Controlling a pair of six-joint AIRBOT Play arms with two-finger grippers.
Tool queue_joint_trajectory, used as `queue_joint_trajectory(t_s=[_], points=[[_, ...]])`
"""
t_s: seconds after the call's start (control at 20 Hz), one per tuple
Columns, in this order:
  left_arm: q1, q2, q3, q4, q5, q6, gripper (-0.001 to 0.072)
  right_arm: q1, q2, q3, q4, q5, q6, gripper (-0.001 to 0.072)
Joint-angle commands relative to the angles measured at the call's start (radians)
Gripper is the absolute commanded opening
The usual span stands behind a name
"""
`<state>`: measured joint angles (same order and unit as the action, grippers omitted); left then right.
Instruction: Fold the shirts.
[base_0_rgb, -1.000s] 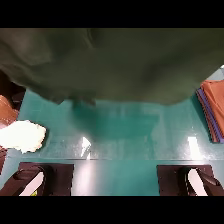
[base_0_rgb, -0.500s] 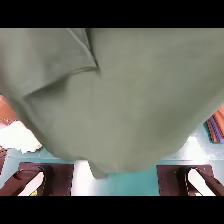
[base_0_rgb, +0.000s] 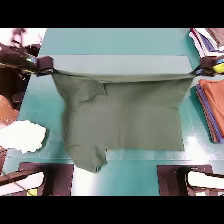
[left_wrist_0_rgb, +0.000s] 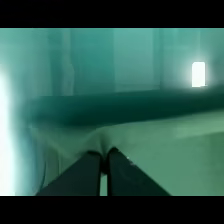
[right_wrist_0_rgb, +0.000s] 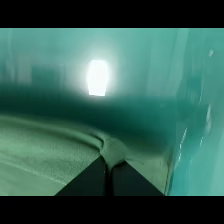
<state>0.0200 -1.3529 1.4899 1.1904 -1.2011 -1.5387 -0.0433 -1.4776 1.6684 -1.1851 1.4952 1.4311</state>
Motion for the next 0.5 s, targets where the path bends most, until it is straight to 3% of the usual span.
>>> queue_joint_trajectory(t_s=[0.0, 0.3, 0.45], points=[[-0.001, -0.201, 0.066, -0.04, 0.142, 0.028, 0.0027, 0.023, -0.213, 0.103, -0.019, -0.026, 0.008, 0.0013], [0.0, -0.317, 0.278, -0.026, 0.155, 0.029, 0.0028, 0.023, -0.348, 0.351, -0.02, -0.055, 0.007, 0.0013], [0.003, -0.316, 0.315, -0.008, -0.002, 0.067, 0.0028, 0.023, -0.33, 0.35, -0.023, -0.044, -0.001, 0.0013]])
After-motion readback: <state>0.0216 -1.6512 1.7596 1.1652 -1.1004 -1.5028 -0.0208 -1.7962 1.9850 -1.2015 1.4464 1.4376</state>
